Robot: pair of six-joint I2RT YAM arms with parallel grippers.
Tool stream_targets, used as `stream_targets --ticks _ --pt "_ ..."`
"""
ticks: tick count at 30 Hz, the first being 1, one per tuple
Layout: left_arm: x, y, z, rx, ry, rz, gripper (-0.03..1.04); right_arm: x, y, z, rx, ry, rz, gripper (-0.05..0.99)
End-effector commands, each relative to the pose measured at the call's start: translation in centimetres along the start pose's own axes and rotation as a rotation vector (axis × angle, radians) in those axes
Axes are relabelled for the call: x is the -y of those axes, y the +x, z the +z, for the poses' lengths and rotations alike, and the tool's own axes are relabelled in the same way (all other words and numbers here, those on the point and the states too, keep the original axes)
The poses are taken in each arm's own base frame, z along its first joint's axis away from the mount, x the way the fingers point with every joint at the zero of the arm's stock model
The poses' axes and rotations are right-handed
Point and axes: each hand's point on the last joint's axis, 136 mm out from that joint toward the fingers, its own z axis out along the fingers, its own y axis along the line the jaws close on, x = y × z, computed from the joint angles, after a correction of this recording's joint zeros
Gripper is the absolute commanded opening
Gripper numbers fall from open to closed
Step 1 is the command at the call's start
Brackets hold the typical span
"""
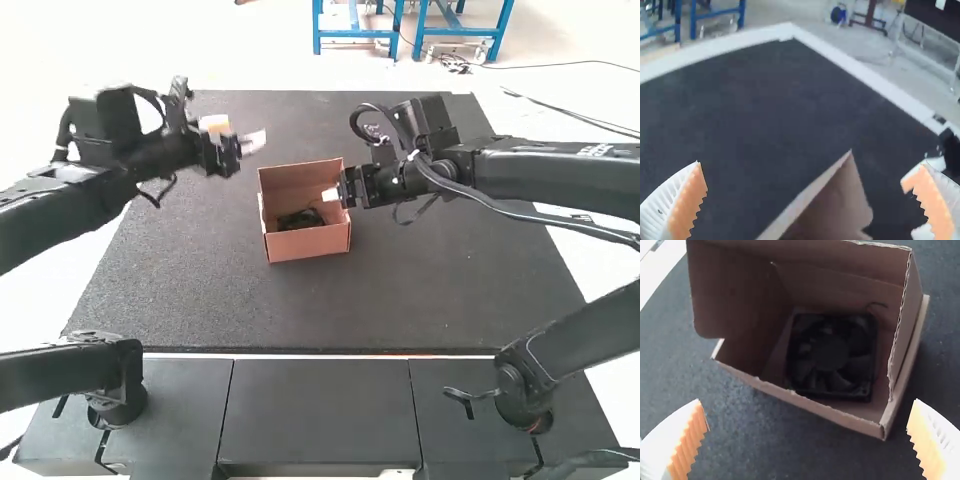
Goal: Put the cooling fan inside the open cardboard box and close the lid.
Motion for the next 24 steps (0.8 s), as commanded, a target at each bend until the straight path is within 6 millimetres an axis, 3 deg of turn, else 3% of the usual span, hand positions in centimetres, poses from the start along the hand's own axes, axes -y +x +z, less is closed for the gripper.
stream_targets --ticks 1,3,5,7,9,13,18,22,24 --pt "2.8 -8.2 -2.2 0.219 0.08 0.062 0.97 -1.1 0.3 -1.9 0.004 -0.041 0.007 0.92" --pt "1.6 -8.9 -1.0 0.259 0.035 0.072 0.97 -1.8 1.1 -2.9 -0.01 -0.058 0.013 0.92" --pt "0.0 -7.7 1.9 0.243 -0.007 0.044 0.97 -2.4 1.1 -4.2 0.004 -0.072 0.042 0.92" --pt "-1.0 -5.2 5.5 0.186 -0.038 -0.011 0.97 -3.2 0.7 -5.5 0.028 -0.094 0.058 0.92" --pt "-0.6 -2.3 8.6 0.119 -0.02 -0.041 0.97 -3.7 0.4 -6.6 0.038 -0.102 0.076 0.92" --pt "-0.7 2.4 12.0 0.03 -0.019 -0.078 0.97 -4.3 -0.1 -8.2 0.045 -0.114 0.108 0.92" --pt "-1.0 9.8 13.0 -0.188 -0.028 -0.119 0.97 -4.8 -1.2 -9.4 0.062 -0.118 0.13 0.92" --pt "-0.7 14.6 11.2 -0.345 -0.026 -0.129 0.97 -4.8 -2.2 -10.2 0.08 -0.116 0.134 0.92" --pt "-0.4 15.9 10.1 -0.381 -0.023 -0.13 0.97 -4.7 -2.4 -10.4 0.082 -0.113 0.139 0.92"
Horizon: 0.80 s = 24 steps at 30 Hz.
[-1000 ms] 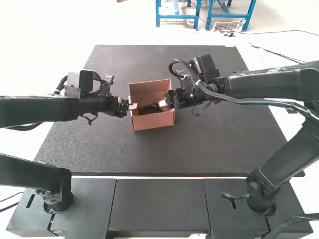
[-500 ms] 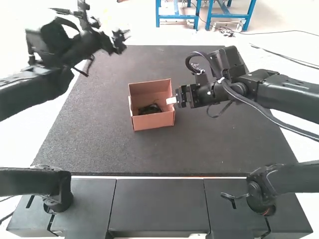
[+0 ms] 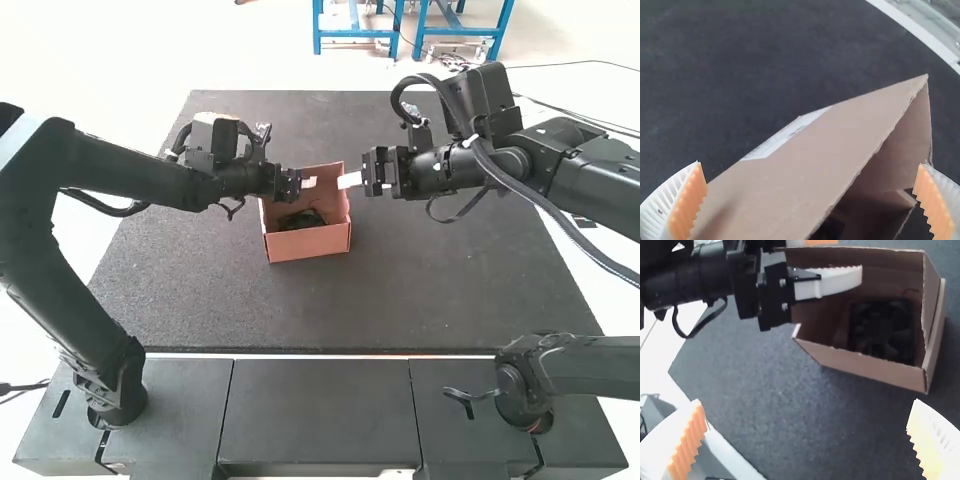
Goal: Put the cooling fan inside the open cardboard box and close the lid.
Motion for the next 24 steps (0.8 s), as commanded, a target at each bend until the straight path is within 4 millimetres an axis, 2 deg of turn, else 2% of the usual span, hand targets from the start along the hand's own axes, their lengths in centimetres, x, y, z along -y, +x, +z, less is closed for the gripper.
stream_targets --ticks 1,6,10,19,24 --pt "0.4 1.6 -1.1 -0.029 0.004 0.025 0.97 -1.0 -1.8 -1.5 0.05 -0.025 0.006 0.92" --pt "0.9 4.1 -2.1 -0.079 0.015 0.019 0.97 -0.5 -2.1 -2.0 0.046 -0.01 0.028 0.92" --pt "1.6 5.9 -2.1 -0.106 0.033 0.017 0.97 -0.3 -2.1 -2.3 0.038 0.0 0.039 0.92" --pt "5.3 9.8 -1.0 -0.161 0.124 0.048 0.97 -0.7 -1.3 -3.5 -0.006 0.009 0.056 0.92" --pt "5.4 10.8 -0.2 -0.16 0.128 0.046 0.97 -0.5 -0.4 -3.8 -0.04 0.019 0.069 0.92"
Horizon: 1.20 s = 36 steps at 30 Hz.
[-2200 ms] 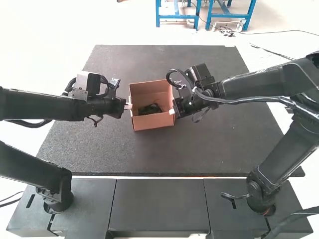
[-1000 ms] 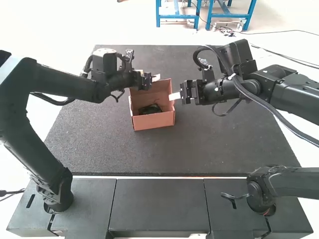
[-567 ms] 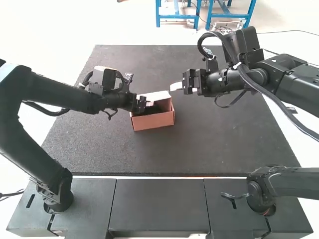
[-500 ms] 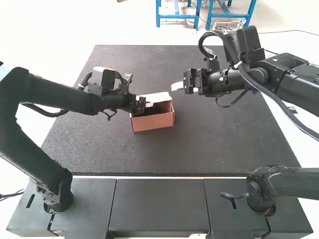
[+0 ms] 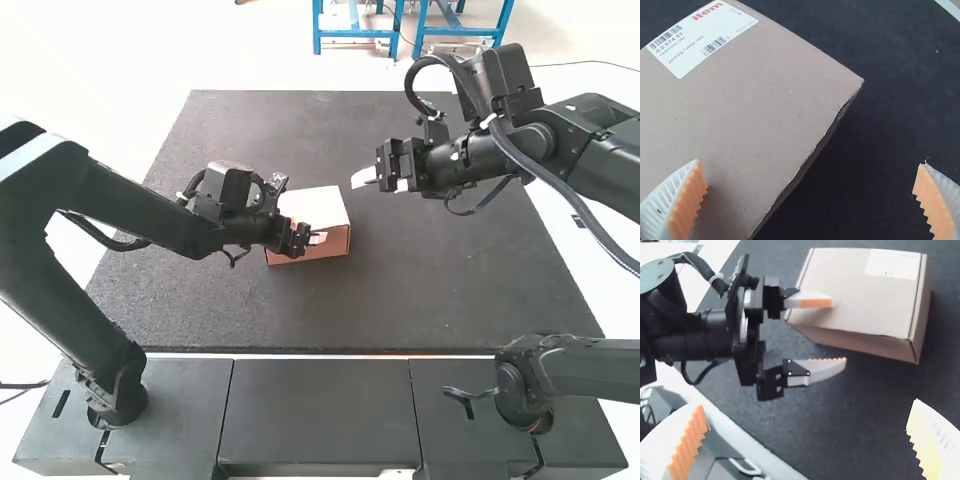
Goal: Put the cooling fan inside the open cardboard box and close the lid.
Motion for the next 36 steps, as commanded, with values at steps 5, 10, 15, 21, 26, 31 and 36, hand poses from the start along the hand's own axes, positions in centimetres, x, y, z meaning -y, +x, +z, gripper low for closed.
stream_targets --ticks 5,10,15,21,26,31,36 --pt "0.7 -0.6 0.3 0.025 0.023 -0.063 0.97 0.5 0.1 -1.7 0.07 0.032 -0.033 0.92" --pt "-2.0 -9.5 -5.0 0.25 -0.129 0.01 0.97 4.7 -4.6 -4.4 0.402 0.316 -0.202 0.92" --pt "-5.4 -15.8 -14.1 0.5 -0.364 0.116 0.97 9.1 -5.4 -9.4 0.648 0.626 -0.271 0.92" --pt "-9.8 -15.6 -21.5 0.648 -0.615 0.114 0.97 12.5 -3.8 -11.2 0.934 0.747 -0.32 0.92" --pt "-11.0 -12.2 -24.2 0.736 -0.777 0.23 0.97 16.8 -0.6 -12.0 1.062 0.871 -0.279 0.92" --pt "-9.4 -10.7 -25.7 0.778 -0.801 0.297 0.97 19.4 1.9 -13.6 1.128 0.961 -0.239 0.92" --pt "-6.8 -9.7 -28.5 0.865 -0.84 0.394 0.97 19.7 3.5 -15.4 1.235 0.988 -0.226 0.92"
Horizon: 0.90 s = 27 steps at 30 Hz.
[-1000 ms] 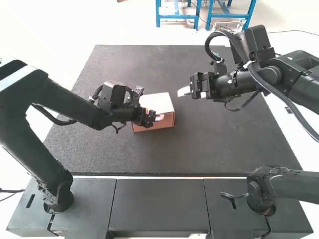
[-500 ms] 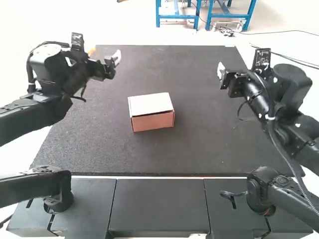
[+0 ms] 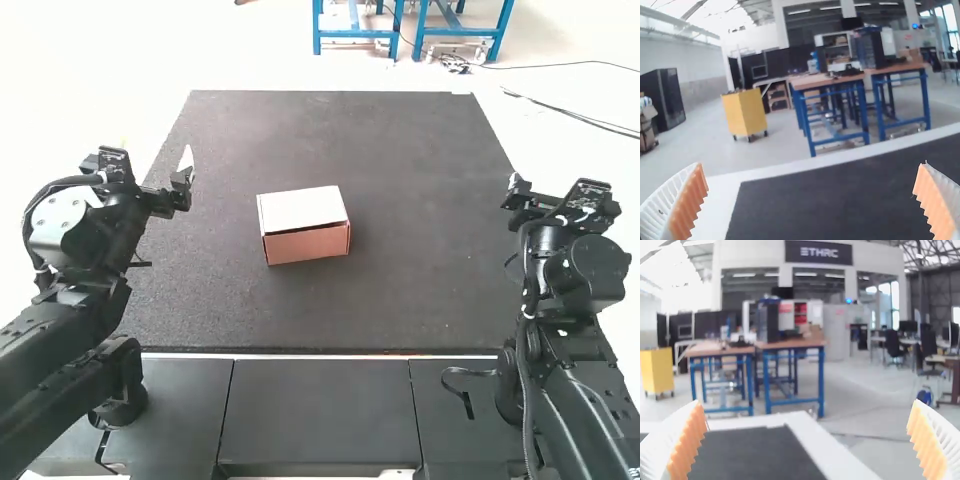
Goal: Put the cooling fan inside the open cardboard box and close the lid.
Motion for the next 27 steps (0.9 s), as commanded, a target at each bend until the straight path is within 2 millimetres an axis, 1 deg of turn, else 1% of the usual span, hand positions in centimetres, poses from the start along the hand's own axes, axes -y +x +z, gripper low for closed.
stream_targets --ticks 1,2,3,5,6,7,8,9,10,12,13,14,17,18,19,21,23,25,26,27 --pt "-0.8 -2.7 -2.0 0.113 -0.04 0.067 0.97 0.4 3.4 -0.9 -0.031 -0.006 0.007 0.92" --pt "-0.8 -3.0 -2.7 0.129 -0.044 0.067 0.97 0.6 3.4 -0.8 -0.038 0.002 0.009 0.92" --pt "-1.0 -3.4 -3.4 0.152 -0.054 0.072 0.97 0.6 3.8 -0.8 -0.056 0.003 0.02 0.92" --pt "-1.5 -5.3 -4.9 0.246 -0.087 0.109 0.97 0.2 3.9 -0.9 -0.053 -0.023 0.021 0.92" --pt "-1.5 -5.4 -5.3 0.261 -0.091 0.117 0.97 0.1 4.1 -0.9 -0.059 -0.031 0.024 0.92" --pt "-1.1 -4.9 -5.1 0.247 -0.064 0.119 0.97 0.0 4.3 -0.9 -0.062 -0.037 0.028 0.92" --pt "-1.1 -4.8 -4.9 0.238 -0.061 0.107 0.97 -0.1 4.4 -1.0 -0.06 -0.041 0.03 0.92" --pt "-0.9 -4.5 -4.8 0.229 -0.039 0.073 0.97 -0.2 4.3 -1.0 -0.055 -0.042 0.035 0.92" --pt "-0.1 -3.9 -4.8 0.211 0.011 0.055 0.97 -0.2 4.4 -1.0 -0.055 -0.042 0.061 0.92" --pt "2.5 -1.9 -4.8 0.141 0.158 0.04 0.97 -0.2 4.5 -1.1 -0.041 -0.041 0.085 0.92" --pt "3.1 -1.1 -4.8 0.107 0.195 0.037 0.97 -0.1 4.4 -1.2 -0.026 -0.041 0.085 0.92" --pt "3.3 -0.2 -4.7 0.072 0.203 0.035 0.97 -0.2 4.7 -1.2 -0.035 -0.046 0.078 0.92" --pt "3.9 2.6 -4.8 -0.032 0.235 0.12 0.97 -0.4 6.9 -1.4 -0.128 -0.051 0.057 0.92" --pt "4.1 3.3 -4.9 -0.058 0.241 0.102 0.97 -0.4 8.4 -1.6 -0.187 -0.052 0.042 0.92" --pt "4.2 3.5 -4.9 -0.074 0.246 0.072 0.97 -0.4 9.9 -1.9 -0.247 -0.053 0.026 0.92" --pt "4.2 3.5 -4.9 -0.081 0.243 0.008 0.97 -0.4 11.3 -2.4 -0.307 -0.054 0.019 0.92" --pt "4.2 4.1 -5.0 -0.119 0.238 -0.127 0.97 -0.5 13.6 -3.2 -0.405 -0.061 0.003 0.92" --pt "4.1 4.3 -5.0 -0.128 0.227 -0.139 0.97 -1.3 15.7 -4.3 -0.5 -0.116 -0.007 0.92" --pt "3.7 4.0 -4.9 -0.12 0.21 -0.151 0.97 -1.6 16.5 -4.9 -0.541 -0.143 -0.023 0.92" --pt "3.7 4.2 -4.9 -0.129 0.207 -0.191 0.97 -1.6 17.0 -5.1 -0.562 -0.148 -0.032 0.92"
